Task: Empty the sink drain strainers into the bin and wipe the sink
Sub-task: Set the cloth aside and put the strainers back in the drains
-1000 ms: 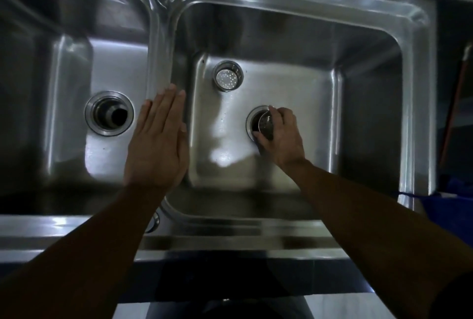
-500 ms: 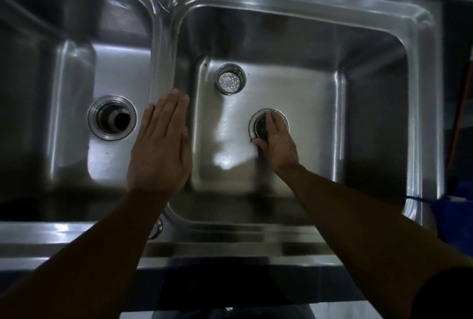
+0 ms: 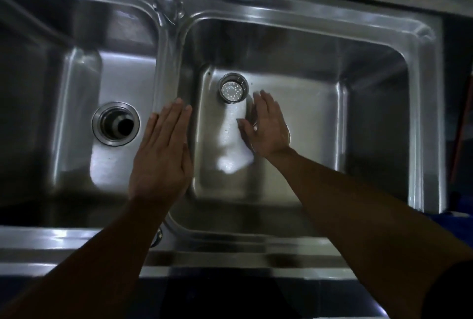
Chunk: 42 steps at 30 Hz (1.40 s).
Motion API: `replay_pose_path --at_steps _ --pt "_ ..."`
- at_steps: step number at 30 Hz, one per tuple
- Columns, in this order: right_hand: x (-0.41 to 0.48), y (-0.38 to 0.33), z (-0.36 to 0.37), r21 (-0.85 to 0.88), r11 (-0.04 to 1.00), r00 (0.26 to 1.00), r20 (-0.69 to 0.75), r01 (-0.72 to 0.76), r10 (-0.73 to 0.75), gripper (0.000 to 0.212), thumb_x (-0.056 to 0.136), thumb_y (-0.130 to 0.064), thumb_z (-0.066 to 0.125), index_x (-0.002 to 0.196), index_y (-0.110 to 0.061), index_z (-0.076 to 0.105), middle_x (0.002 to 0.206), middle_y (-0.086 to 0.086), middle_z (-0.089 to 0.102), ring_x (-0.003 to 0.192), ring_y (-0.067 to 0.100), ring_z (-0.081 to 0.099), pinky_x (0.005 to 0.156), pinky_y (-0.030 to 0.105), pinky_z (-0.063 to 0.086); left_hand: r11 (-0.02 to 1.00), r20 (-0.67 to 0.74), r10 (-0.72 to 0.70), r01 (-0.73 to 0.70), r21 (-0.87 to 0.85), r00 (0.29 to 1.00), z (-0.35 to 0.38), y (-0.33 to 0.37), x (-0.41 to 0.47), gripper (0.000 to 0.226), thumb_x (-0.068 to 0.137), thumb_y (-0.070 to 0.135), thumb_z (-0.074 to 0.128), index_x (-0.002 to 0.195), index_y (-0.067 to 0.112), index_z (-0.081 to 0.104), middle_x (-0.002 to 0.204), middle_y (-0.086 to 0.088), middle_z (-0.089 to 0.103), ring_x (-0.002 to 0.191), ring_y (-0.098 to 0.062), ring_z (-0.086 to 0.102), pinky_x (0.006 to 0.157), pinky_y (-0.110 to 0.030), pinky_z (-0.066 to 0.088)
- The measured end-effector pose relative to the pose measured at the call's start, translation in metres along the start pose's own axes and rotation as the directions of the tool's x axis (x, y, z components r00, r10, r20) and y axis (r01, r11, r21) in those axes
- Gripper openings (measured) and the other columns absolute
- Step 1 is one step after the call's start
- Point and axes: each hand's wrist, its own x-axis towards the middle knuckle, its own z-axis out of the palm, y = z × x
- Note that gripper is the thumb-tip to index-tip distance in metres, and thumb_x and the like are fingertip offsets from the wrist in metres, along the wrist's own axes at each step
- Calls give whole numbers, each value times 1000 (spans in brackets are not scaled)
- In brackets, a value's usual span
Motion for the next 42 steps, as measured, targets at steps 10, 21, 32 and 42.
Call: replay_pose_path --at_steps 10,21,32,42 --pt "78 -31 18 34 999 997 83 -8 5 98 78 -48 74 156 -13 26 155 9 38 144 27 36 115 35 36 1000 44 -9 10 -18 999 -2 0 1 53 102 21 31 153 5 37 161 -14 34 153 -25 27 125 -50 23" --pt "-9 -35 -48 219 973 997 49 -69 60 99 70 -54 78 150 -15 35 141 2 38 118 4 43 104 26 46 1000 39 7 -6 -24 999 2 -7 -3 62 98 8 48 157 9 29 165 -9 26 156 -20 18 129 -36 7" --pt "-60 -155 -84 304 943 981 -176 134 -83 90 77 -33 80 152 -11 34 132 1 38 113 -3 41 96 -5 31 976 173 -75 107 -190 982 -71 -62 -17 58 105 13 32 160 7 15 168 -10 14 157 -21 10 129 -36 6" --pt "-24 -286 -42 250 915 934 88 317 -348 78 67 -40 74 138 -22 46 131 -5 47 122 13 41 103 26 39 941 119 -320 301 154 940 -167 -209 -65 66 100 33 20 158 3 19 167 -16 15 157 -28 10 128 -47 7"
